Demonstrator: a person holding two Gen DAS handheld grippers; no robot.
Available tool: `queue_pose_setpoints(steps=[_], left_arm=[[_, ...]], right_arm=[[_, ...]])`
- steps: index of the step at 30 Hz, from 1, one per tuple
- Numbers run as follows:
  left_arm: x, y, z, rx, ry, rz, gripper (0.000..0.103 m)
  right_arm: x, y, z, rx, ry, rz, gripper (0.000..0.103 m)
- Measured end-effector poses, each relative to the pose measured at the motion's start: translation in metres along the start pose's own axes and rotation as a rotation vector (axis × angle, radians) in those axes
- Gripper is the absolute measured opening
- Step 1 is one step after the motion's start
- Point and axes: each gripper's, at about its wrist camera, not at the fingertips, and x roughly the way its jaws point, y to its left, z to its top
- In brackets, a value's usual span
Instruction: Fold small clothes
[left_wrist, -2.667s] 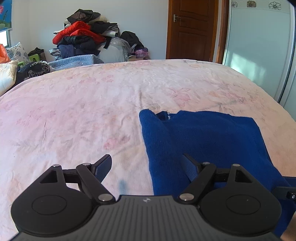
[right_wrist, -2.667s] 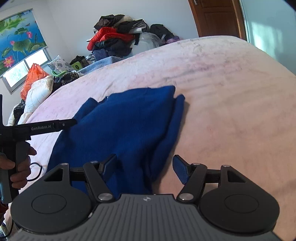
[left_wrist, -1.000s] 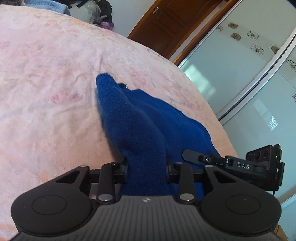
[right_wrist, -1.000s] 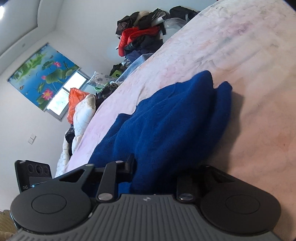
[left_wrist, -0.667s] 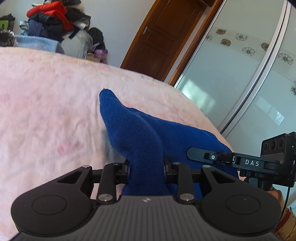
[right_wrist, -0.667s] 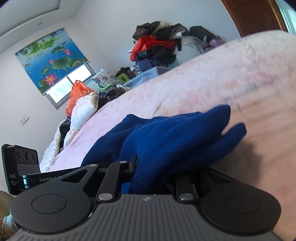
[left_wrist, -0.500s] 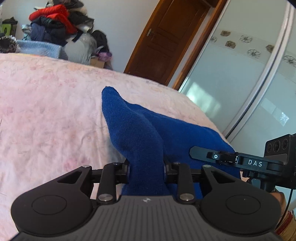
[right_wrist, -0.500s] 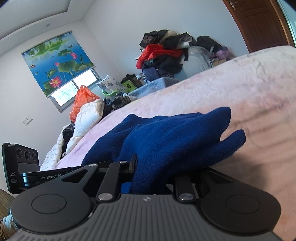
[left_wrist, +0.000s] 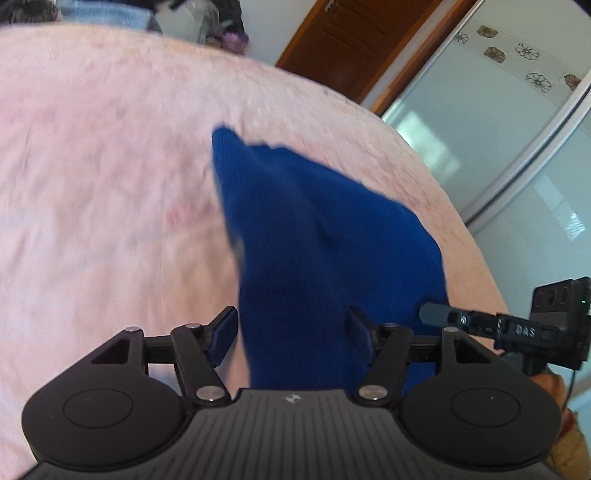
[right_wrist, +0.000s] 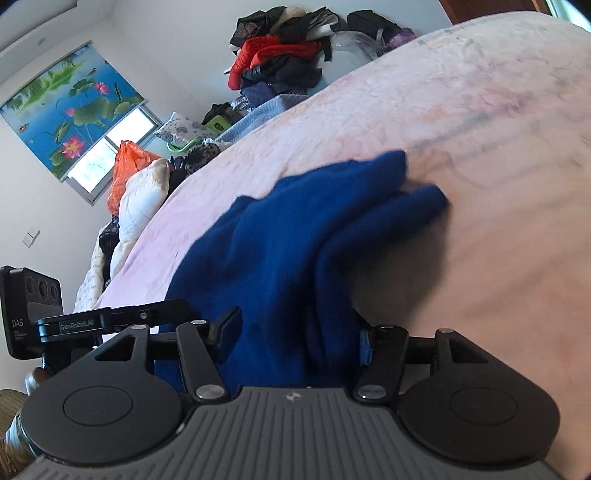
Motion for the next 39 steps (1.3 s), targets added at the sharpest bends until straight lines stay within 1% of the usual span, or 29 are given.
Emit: queue_pose_setpoints(steps=[1, 2, 3, 4, 5, 6, 7, 10, 13, 14, 15, 17, 18, 19, 20, 21, 23, 24, 26, 27, 28, 29, 32, 33, 34, 35, 36, 38, 39], left_arm=[[-0.001, 0.002, -0.009, -0.021, 0.019, -0.016, 0.064], [-0.003, 0.004, -0.017, -0.038, 0.019, -0.026, 0.064], [-0.006, 0.003, -0.023, -0.036, 0.002, -0.029, 0.064], [-0.008, 0.002, -0.026, -0.028, -0.004, -0.031, 0.062], [-0.009, 0.0, -0.028, -0.022, 0.001, -0.038, 0.06], [-0.008, -0.001, -0.027, -0.02, 0.003, -0.048, 0.039], [-0.008, -0.003, -0.026, -0.017, 0.009, -0.048, 0.023], [-0.012, -0.006, -0.021, -0.033, 0.012, -0.025, 0.017], [-0.023, -0.012, -0.021, 0.013, -0.006, -0.002, 0.017], [-0.024, -0.013, -0.023, 0.031, 0.0, 0.017, 0.017], [-0.022, -0.012, -0.026, 0.041, 0.012, 0.033, 0.017], [-0.015, -0.01, -0.031, 0.045, 0.051, 0.05, 0.017], [-0.015, -0.01, -0.033, 0.039, 0.052, 0.056, 0.017], [-0.017, -0.011, -0.033, 0.035, 0.045, 0.064, 0.017], [-0.019, -0.013, -0.034, 0.04, 0.041, 0.073, 0.017], [-0.021, -0.016, -0.034, 0.051, 0.031, 0.089, 0.018], [-0.025, -0.021, -0.036, 0.06, 0.01, 0.126, 0.018], [-0.026, -0.023, -0.037, 0.065, 0.004, 0.14, 0.018], [-0.028, -0.031, -0.041, 0.089, -0.022, 0.181, 0.019], [-0.03, -0.035, -0.043, 0.111, -0.038, 0.204, 0.019], [-0.032, -0.04, -0.044, 0.134, -0.056, 0.231, 0.02], [-0.033, -0.045, -0.046, 0.156, -0.076, 0.261, 0.022], [-0.038, -0.056, -0.051, 0.205, -0.123, 0.322, 0.034], [-0.038, -0.06, -0.053, 0.224, -0.131, 0.329, 0.043], [-0.037, -0.062, -0.056, 0.246, -0.136, 0.332, 0.056], [-0.034, -0.066, -0.06, 0.272, -0.137, 0.341, 0.061], [-0.03, -0.069, -0.064, 0.293, -0.136, 0.356, 0.065], [-0.021, -0.072, -0.072, 0.332, -0.129, 0.385, 0.066], [-0.017, -0.073, -0.076, 0.34, -0.126, 0.399, 0.065]], right_arm=[[-0.008, -0.003, -0.007, 0.009, -0.003, 0.003, 0.061], [-0.015, -0.006, -0.012, 0.02, -0.004, 0.009, 0.058], [-0.021, -0.009, -0.018, 0.03, -0.007, 0.008, 0.051], [-0.027, -0.011, -0.024, 0.031, -0.01, -0.008, 0.04], [-0.029, -0.01, -0.028, 0.021, -0.003, -0.025, 0.033], [-0.03, -0.01, -0.031, 0.01, 0.004, -0.039, 0.018], [-0.031, -0.009, -0.034, 0.005, 0.003, -0.042, 0.016], [-0.036, -0.003, -0.033, 0.01, -0.021, -0.031, 0.012], [-0.048, 0.003, -0.036, 0.029, -0.051, 0.046, 0.011], [-0.05, 0.006, -0.038, 0.019, -0.051, 0.039, 0.01], [-0.05, 0.009, -0.04, 0.001, -0.042, 0.015, 0.01], [-0.045, 0.009, -0.043, -0.036, -0.001, -0.068, 0.01], [-0.042, 0.009, -0.045, -0.045, 0.018, -0.112, 0.011], [-0.041, 0.011, -0.045, -0.056, 0.02, -0.148, 0.018], [-0.044, 0.016, -0.046, -0.075, 0.004, -0.168, 0.022], [-0.049, 0.026, -0.047, -0.108, -0.025, -0.196, 0.024], [-0.055, 0.053, -0.049, -0.213, -0.095, -0.284, 0.024], [-0.056, 0.067, -0.049, -0.273, -0.128, -0.312, 0.024], [-0.051, 0.085, -0.051, -0.336, -0.158, -0.308, 0.024], [-0.042, 0.09, -0.049, -0.354, -0.138, -0.282, 0.025], [-0.033, 0.093, -0.05, -0.369, -0.115, -0.271, 0.027], [-0.025, 0.094, -0.051, -0.384, -0.094, -0.275, 0.03], [-0.005, 0.091, -0.059, -0.403, -0.048, -0.348, 0.036], [-0.002, 0.09, -0.063, -0.398, -0.047, -0.362, 0.039], [-0.003, 0.09, -0.065, -0.393, -0.056, -0.362, 0.039], [-0.006, 0.092, -0.069, -0.385, -0.067, -0.357, 0.04], [-0.009, 0.093, -0.071, -0.377, -0.076, -0.352, 0.043], [-0.012, 0.094, -0.073, -0.37, -0.086, -0.35, 0.051], [-0.012, 0.092, -0.076, -0.376, -0.083, -0.353, 0.058]])
